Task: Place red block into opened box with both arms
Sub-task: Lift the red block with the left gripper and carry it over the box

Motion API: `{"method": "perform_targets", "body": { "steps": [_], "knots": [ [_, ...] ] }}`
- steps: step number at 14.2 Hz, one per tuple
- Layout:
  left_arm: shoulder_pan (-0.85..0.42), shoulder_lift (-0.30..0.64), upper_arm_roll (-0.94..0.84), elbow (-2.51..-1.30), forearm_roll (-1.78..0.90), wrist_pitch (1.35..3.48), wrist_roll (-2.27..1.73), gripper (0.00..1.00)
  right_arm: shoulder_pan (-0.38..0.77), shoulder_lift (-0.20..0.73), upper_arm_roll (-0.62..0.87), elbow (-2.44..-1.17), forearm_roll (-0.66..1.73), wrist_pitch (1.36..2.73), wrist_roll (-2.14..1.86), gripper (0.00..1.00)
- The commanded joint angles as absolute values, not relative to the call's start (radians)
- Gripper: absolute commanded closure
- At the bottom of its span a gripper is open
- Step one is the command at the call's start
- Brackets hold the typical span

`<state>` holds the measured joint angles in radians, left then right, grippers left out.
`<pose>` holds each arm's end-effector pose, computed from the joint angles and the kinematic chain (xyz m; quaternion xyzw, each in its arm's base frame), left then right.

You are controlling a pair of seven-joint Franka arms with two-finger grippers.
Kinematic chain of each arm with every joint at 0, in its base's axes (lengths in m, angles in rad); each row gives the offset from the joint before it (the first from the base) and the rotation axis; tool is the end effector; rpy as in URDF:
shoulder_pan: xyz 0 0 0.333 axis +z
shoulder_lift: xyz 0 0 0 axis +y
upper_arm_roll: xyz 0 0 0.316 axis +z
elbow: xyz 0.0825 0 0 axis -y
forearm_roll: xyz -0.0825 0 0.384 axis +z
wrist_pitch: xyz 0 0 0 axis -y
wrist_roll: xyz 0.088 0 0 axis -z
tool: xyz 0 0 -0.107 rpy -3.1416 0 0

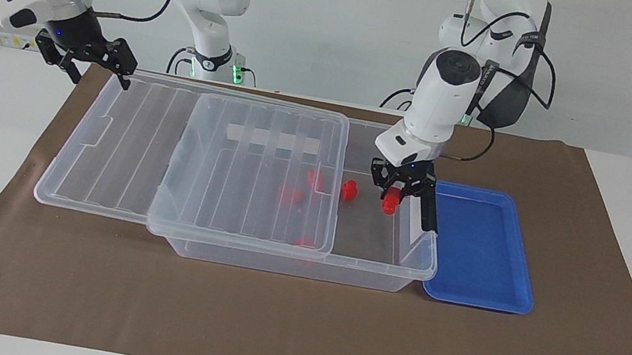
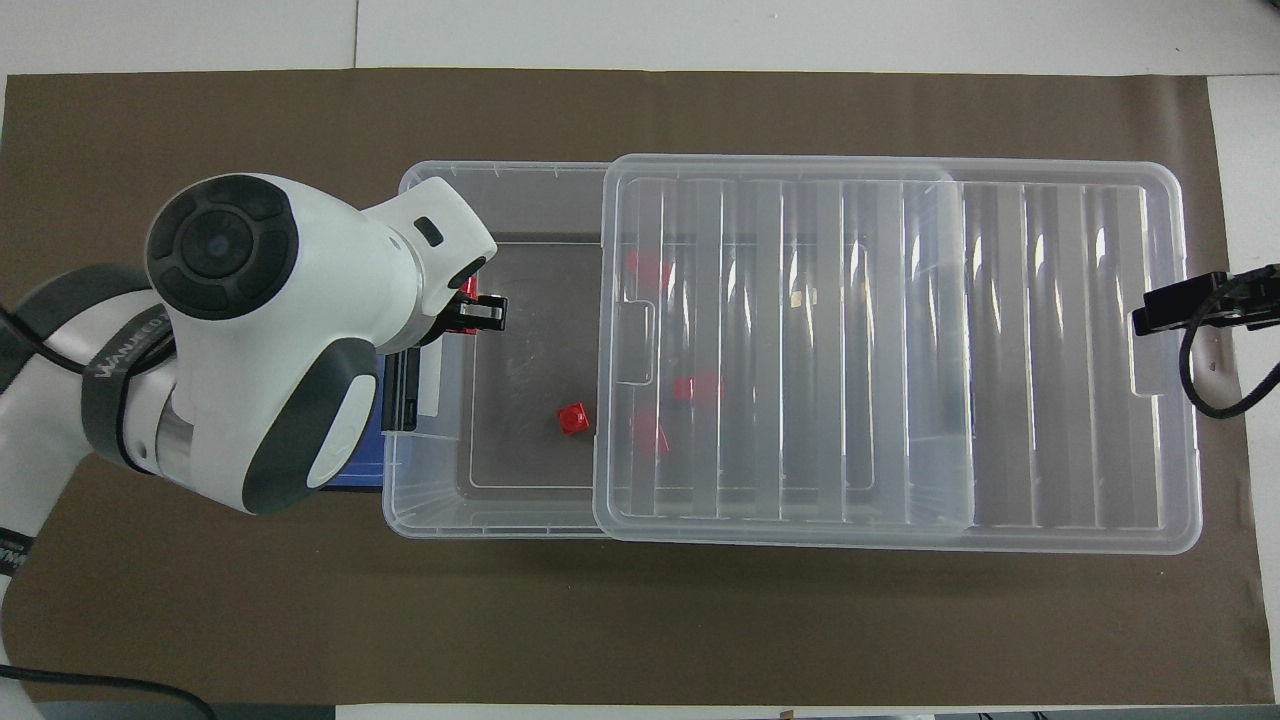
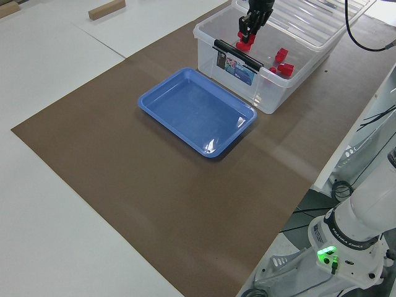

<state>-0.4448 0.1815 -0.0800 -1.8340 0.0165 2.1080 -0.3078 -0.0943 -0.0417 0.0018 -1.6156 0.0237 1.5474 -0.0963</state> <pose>0.5362 -0.3068 0.4401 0.9927 -0.1111 0.0426 0.0187 0.5366 -0.0472 0.6242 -0.9998 -0.0020 0.0121 0.0130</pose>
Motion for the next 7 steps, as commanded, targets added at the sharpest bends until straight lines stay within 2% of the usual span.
{"method": "perform_targets", "body": {
  "steps": [1, 7],
  "knots": [
    [-0.459, 0.211, -0.067, -1.893, 0.040, 2.212, -0.327, 1.00, -0.104, -0.044, 0.000, -1.601, 0.055, 1.525, -0.071, 0.00],
    [-0.462, 0.340, -0.067, -1.904, 0.040, 2.330, -0.356, 1.00, -0.098, -0.066, 0.003, -1.641, 0.037, 1.528, -0.058, 0.00]
  ]
}}
